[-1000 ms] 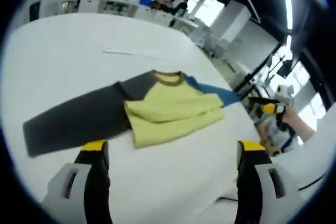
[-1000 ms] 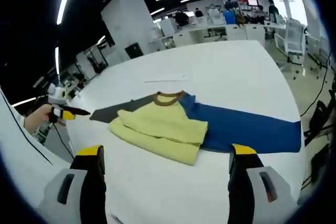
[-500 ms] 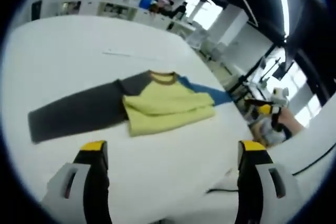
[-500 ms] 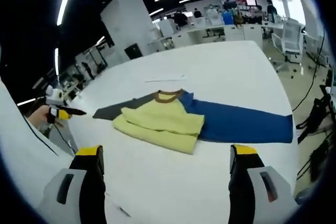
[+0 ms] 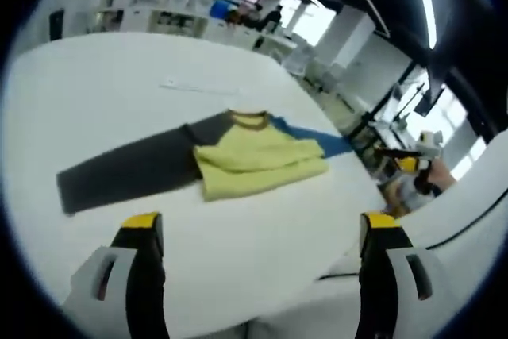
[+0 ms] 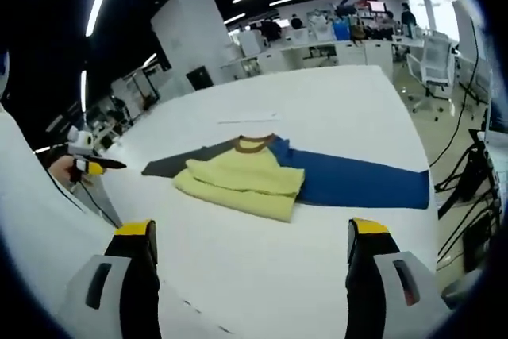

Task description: Fold the garment on the visible template until the final outline fits inside the template.

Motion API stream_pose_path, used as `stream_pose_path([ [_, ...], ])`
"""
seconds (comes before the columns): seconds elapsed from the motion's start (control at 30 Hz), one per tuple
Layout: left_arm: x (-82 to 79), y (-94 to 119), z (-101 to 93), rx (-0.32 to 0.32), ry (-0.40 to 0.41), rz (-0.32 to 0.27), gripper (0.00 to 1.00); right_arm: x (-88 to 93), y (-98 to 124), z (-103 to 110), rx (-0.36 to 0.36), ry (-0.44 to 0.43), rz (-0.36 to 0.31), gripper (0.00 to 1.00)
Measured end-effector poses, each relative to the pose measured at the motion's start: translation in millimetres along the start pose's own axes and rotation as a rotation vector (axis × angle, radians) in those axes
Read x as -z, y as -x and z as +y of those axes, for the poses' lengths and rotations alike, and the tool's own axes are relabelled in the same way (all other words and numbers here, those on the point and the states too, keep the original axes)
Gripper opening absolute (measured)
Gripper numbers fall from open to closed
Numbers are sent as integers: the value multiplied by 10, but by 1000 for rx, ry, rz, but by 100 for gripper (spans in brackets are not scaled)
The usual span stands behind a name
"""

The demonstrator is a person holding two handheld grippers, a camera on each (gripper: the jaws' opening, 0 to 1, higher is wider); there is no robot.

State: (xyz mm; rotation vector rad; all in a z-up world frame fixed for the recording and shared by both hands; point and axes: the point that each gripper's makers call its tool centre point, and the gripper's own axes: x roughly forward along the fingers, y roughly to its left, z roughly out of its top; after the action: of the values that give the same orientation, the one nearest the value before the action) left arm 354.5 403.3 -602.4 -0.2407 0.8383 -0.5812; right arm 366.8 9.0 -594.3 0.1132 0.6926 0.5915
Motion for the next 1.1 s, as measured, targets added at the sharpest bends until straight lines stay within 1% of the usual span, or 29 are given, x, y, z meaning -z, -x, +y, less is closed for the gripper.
stream_pose_path([
  [0.1,12,-19,-13,-1,-16,11,99,32,-18,17,-4,12,16,100],
  [0.37,-31,-59,-24,10,-30,11,99,19,-27,17,-10,-2,3,100],
  [0.6,-8,-83,-32,15,-33,24,99,63,-35,-7,-4,-12,12,100],
  [0.77,-9,-96,-36,21,-29,23,99,95,-60,-1,-9,-15,21,98],
  [0.83,-9,-115,-32,24,-28,24,99,107,-81,-4,-11,-18,24,96],
  [0.9,-11,-148,-38,28,-34,34,99,123,-103,-1,-16,-10,33,90],
  [0.97,-31,-173,-43,35,-44,34,98,130,-122,-6,-16,-11,33,88],
  [1.03,-77,-236,-17,44,-53,24,95,144,-169,0,-26,-19,32,86],
  [1.07,-86,-267,-4,47,-52,23,91,147,-188,5,-32,-25,32,84],
  [1.1,-88,-306,2,51,-44,31,89,149,-203,14,-39,-35,32,83],
])
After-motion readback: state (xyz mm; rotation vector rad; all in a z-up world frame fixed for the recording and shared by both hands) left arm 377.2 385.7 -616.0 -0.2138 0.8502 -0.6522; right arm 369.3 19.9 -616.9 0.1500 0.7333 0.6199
